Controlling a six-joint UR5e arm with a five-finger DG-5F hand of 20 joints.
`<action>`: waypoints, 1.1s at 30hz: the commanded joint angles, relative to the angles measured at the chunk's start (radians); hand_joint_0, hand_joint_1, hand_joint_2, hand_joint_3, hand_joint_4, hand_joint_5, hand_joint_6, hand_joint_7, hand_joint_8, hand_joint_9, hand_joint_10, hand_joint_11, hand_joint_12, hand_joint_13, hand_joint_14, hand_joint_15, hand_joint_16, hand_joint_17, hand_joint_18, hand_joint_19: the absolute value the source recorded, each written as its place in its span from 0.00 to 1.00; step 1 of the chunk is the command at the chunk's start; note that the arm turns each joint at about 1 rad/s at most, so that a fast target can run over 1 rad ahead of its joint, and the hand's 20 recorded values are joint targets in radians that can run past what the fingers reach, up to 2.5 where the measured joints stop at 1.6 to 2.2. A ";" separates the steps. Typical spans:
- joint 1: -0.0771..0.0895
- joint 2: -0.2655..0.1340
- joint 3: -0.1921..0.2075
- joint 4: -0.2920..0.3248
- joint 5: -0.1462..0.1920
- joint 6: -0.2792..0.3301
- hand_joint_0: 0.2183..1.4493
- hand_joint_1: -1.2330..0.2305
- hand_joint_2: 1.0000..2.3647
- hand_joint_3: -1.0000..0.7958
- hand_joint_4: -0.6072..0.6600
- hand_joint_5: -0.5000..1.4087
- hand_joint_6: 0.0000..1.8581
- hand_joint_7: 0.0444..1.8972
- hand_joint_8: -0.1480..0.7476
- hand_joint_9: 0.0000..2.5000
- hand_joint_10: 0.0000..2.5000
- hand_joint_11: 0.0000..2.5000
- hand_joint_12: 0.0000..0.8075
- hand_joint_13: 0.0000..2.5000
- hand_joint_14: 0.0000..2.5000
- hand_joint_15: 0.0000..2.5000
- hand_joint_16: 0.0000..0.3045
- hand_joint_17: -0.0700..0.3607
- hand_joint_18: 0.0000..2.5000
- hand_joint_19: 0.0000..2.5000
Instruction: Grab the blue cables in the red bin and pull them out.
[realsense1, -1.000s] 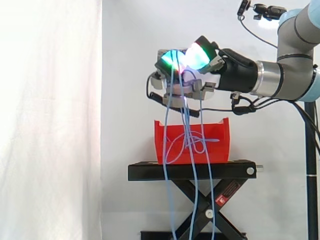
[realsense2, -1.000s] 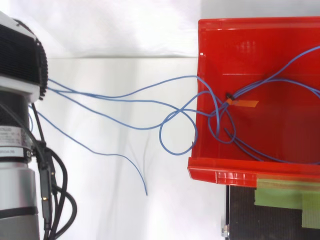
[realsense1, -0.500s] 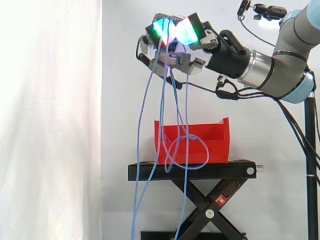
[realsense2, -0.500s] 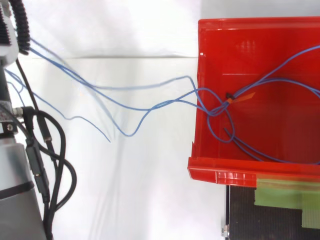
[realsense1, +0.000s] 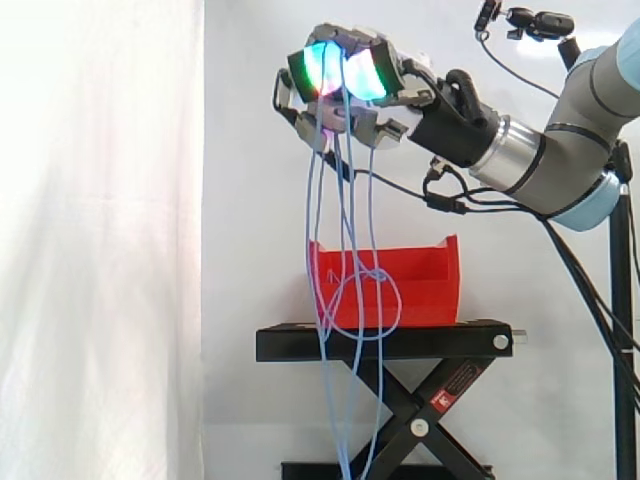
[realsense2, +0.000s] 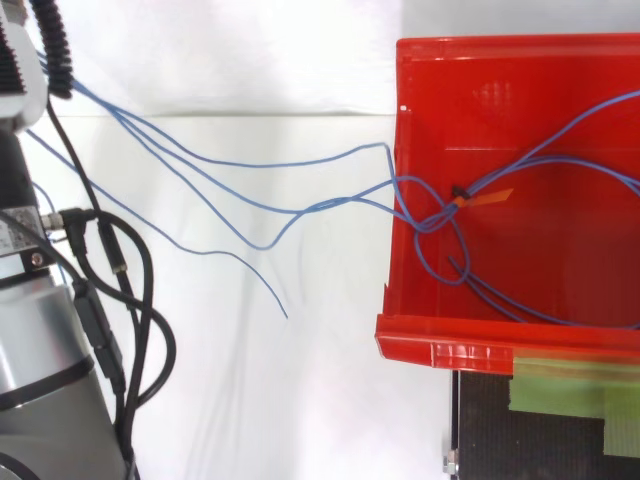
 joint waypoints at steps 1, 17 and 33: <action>0.000 0.000 -0.007 0.086 -0.003 -0.005 0.59 0.18 0.00 0.05 0.44 0.56 0.72 0.21 0.46 0.35 0.01 0.37 0.38 0.42 0.52 0.54 0.15 0.40 0.38 0.50; 0.000 -0.001 -0.007 0.095 -0.007 -0.072 0.59 0.18 0.00 0.06 0.43 0.57 0.72 0.22 0.46 0.35 0.01 0.37 0.39 0.42 0.52 0.55 0.15 0.40 0.38 0.50; 0.009 0.000 -0.030 0.193 -0.096 -0.232 0.59 0.18 0.00 0.05 0.43 0.57 0.72 0.22 0.46 0.35 0.01 0.37 0.39 0.42 0.52 0.55 0.15 0.40 0.38 0.50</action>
